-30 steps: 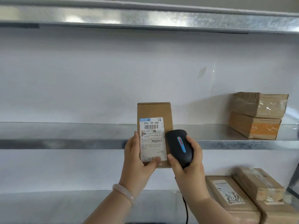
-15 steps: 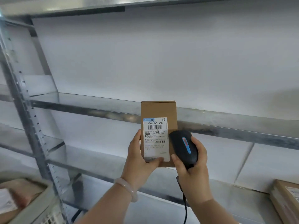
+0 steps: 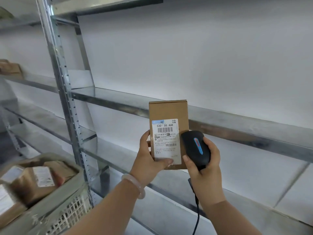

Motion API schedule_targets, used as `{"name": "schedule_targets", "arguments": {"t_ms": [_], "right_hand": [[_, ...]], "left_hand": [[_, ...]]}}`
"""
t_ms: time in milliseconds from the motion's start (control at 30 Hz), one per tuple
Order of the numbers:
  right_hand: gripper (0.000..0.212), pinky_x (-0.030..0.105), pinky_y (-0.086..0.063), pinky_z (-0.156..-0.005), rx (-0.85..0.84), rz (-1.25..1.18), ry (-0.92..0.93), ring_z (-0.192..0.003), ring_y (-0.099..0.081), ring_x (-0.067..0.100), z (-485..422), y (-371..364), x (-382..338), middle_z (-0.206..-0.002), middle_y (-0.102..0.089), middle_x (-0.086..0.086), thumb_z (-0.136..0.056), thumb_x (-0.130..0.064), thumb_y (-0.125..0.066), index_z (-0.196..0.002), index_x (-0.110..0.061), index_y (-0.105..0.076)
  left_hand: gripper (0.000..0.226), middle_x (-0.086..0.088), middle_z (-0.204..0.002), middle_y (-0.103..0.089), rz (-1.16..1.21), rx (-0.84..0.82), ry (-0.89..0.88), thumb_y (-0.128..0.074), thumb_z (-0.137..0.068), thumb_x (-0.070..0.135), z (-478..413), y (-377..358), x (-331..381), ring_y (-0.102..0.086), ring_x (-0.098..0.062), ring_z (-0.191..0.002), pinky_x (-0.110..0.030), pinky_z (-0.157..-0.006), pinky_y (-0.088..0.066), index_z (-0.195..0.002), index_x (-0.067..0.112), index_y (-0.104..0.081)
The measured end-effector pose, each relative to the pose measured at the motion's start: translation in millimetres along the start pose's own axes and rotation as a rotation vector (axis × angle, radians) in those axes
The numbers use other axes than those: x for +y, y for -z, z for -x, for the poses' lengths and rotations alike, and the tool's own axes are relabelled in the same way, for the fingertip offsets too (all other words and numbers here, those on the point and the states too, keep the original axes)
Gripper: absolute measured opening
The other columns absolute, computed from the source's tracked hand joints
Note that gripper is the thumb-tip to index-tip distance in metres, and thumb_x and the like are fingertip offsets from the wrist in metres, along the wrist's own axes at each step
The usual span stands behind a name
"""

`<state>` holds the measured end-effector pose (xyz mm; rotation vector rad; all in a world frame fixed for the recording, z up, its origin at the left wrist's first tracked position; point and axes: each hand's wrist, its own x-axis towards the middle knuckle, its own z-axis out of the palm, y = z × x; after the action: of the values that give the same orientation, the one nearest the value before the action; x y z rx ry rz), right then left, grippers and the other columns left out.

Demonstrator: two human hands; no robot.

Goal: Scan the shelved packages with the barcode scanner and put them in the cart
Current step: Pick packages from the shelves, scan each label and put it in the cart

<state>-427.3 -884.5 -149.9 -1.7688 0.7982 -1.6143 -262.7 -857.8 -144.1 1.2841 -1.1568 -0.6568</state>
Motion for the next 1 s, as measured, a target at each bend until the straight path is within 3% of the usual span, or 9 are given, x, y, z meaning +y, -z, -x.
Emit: {"name": "schedule_targets", "arguments": {"t_ms": [133, 500, 667, 767, 933, 1000], "right_hand": [[0.067, 0.002, -0.043, -0.077, -0.048, -0.031, -0.004, -0.103, -0.056, -0.013, -5, 9, 3, -0.109, -0.050, -0.050, -0.082, -0.003, -0.073, -0.129, -0.036, -0.038], [0.072, 0.004, -0.046, -0.081, -0.162, -0.010, 0.037, -0.109, -0.054, -0.011, -5, 30, 4, -0.116, -0.048, -0.046, -0.080, -0.009, -0.077, -0.124, -0.049, -0.036], [0.066, 0.005, -0.046, -0.081, -0.365, -0.042, 0.033, -0.108, -0.057, -0.008, 8, 24, -2, -0.117, -0.052, -0.041, -0.078, -0.024, -0.079, -0.127, -0.044, -0.038], [0.064, 0.006, -0.046, -0.080, -0.460, -0.072, 0.013, -0.107, -0.059, -0.006, 16, 15, 1, -0.117, -0.054, -0.038, -0.080, -0.016, -0.077, -0.128, -0.037, -0.040], [0.062, 0.006, -0.047, -0.080, -0.553, -0.077, 0.016, -0.107, -0.060, -0.005, 29, -8, -1, -0.119, -0.058, -0.030, -0.081, -0.021, -0.077, -0.129, -0.033, -0.041], [0.061, 0.006, -0.047, -0.078, -0.571, -0.067, 0.019, -0.105, -0.060, -0.004, 35, -19, -5, -0.118, -0.059, -0.027, -0.081, -0.028, -0.077, -0.129, -0.035, -0.041]], "left_hand": [[0.112, 0.021, -0.125, -0.048, 0.013, -0.011, -0.038, -0.083, -0.074, 0.002, 3, -4, 0, -0.057, -0.007, -0.109, -0.026, -0.071, -0.060, -0.146, 0.053, -0.014], [0.103, 0.008, -0.124, -0.051, 0.003, 0.126, 0.010, -0.080, -0.075, -0.001, 17, -17, -7, -0.058, -0.019, -0.112, -0.037, -0.076, -0.062, -0.125, 0.064, -0.017], [0.107, 0.005, -0.117, -0.054, -0.005, 0.219, 0.048, -0.080, -0.075, 0.000, 33, -12, -21, -0.061, -0.018, -0.108, -0.037, -0.075, -0.062, -0.125, 0.067, -0.014], [0.112, 0.000, -0.118, -0.054, 0.025, 0.277, 0.080, -0.081, -0.074, -0.003, 46, -4, -34, -0.064, -0.024, -0.108, -0.044, -0.074, -0.062, -0.128, 0.071, -0.017], [0.113, 0.013, -0.124, -0.056, 0.048, 0.359, 0.100, -0.081, -0.073, -0.004, 72, 18, -49, -0.063, -0.021, -0.113, -0.047, -0.078, -0.061, -0.133, 0.067, -0.018], [0.113, 0.012, -0.124, -0.058, 0.044, 0.382, 0.103, -0.079, -0.074, -0.007, 80, 29, -53, -0.064, -0.020, -0.113, -0.041, -0.077, -0.061, -0.140, 0.058, -0.015]]}}
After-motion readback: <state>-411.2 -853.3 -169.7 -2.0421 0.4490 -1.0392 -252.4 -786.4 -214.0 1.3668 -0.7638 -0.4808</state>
